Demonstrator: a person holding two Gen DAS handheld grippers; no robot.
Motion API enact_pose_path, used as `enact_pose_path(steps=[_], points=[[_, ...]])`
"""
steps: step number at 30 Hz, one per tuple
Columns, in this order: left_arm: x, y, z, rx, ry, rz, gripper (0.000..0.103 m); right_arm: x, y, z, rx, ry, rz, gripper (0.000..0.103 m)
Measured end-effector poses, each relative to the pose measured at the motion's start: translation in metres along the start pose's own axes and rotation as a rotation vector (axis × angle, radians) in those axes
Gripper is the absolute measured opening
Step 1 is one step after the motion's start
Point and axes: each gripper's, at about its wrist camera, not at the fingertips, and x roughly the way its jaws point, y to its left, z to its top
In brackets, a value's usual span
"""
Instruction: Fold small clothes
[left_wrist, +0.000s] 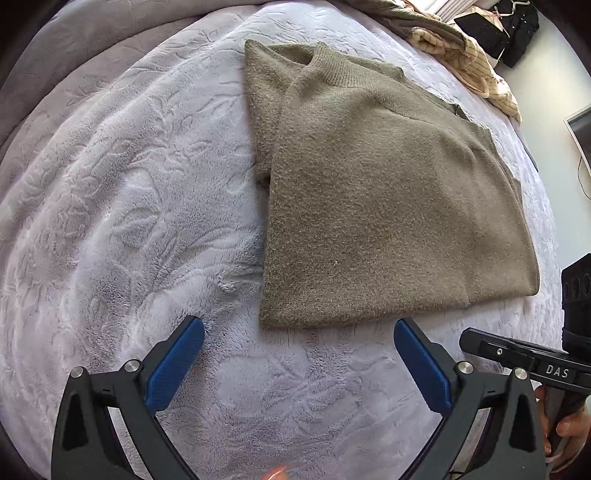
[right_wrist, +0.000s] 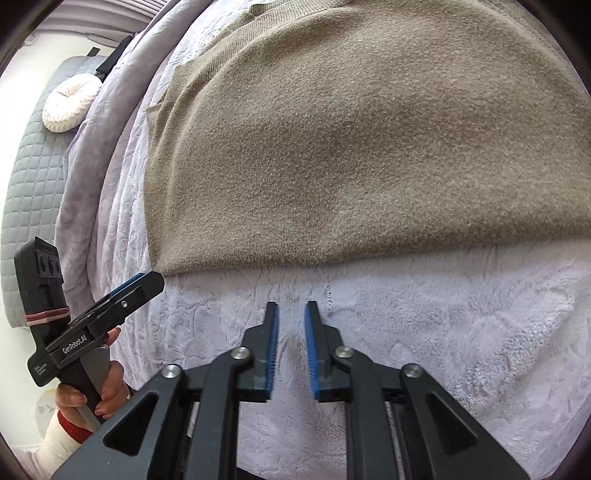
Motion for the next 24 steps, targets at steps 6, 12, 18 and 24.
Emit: enact_pose_path(steps=[6,12,18,24], points=[[0.005,0.0,0.002,-0.003,0.007,0.016,0.103,0.003,0.005,0.002,0.007,-0.005,0.022,0.04],[0.008,0.012,0.003,-0.059,0.035,-0.064,0.103,0.005,0.007,0.003,0.017,-0.004,0.055,0.04],[-0.007,0.04,0.01,-0.172,-0.005,-0.146,0.103,0.015,0.005,0.004,0.093,-0.003,0.21,0.042],[-0.011,0.056,0.019,-0.262,-0.03,-0.193,0.103,0.04,0.01,0.008,0.214,-0.034,0.389,0.042]])
